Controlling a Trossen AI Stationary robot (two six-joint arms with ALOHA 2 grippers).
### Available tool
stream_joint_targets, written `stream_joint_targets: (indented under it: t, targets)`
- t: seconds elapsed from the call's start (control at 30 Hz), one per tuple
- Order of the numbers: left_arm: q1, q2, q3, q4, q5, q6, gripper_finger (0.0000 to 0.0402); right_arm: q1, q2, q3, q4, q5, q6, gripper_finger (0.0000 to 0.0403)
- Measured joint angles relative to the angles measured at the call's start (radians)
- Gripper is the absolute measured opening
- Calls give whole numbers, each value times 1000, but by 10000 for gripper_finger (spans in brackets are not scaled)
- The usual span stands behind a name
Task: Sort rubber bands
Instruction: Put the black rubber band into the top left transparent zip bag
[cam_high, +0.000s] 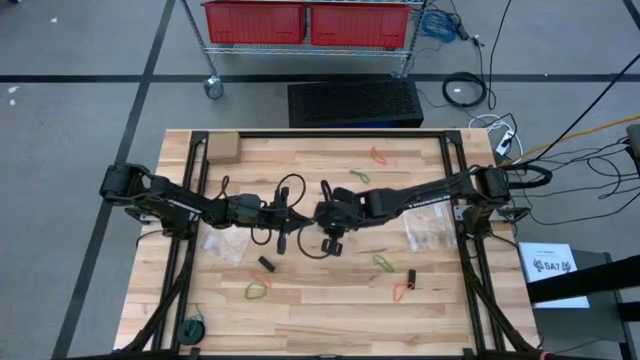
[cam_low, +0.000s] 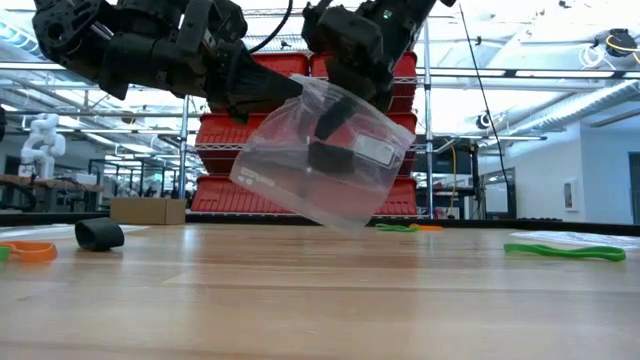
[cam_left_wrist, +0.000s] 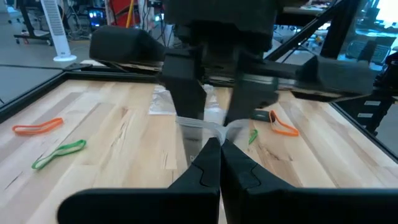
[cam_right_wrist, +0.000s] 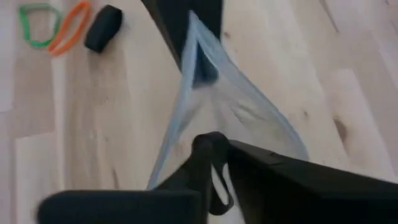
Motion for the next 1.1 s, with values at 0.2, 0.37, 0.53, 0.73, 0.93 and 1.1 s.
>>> stream_joint_targets:
  t: [0.2, 0.37, 0.53, 0.73, 0.93, 1.1]
  targets:
    - [0, 0, 0, 6, 0, 1, 0, 0, 0, 0, 64, -53, -15, 165]
    - [0, 0, 0, 9, 0, 3, 0, 0, 6, -1, 56, -49, -8, 202]
    - [0, 0, 0, 11, 0, 3, 0, 31, -38, -1, 74, -45, -17, 184]
    - [0, 0, -1, 22, 0, 3, 0, 50, -17, -18, 99, -46, -43, 129]
    - [0, 0, -1, 22, 0, 3, 0, 37, -17, -77, 182, -44, 15, 45]
    - [0, 0, -1, 23, 0, 2, 0, 39, -18, -109, 242, 67, 99, 4]
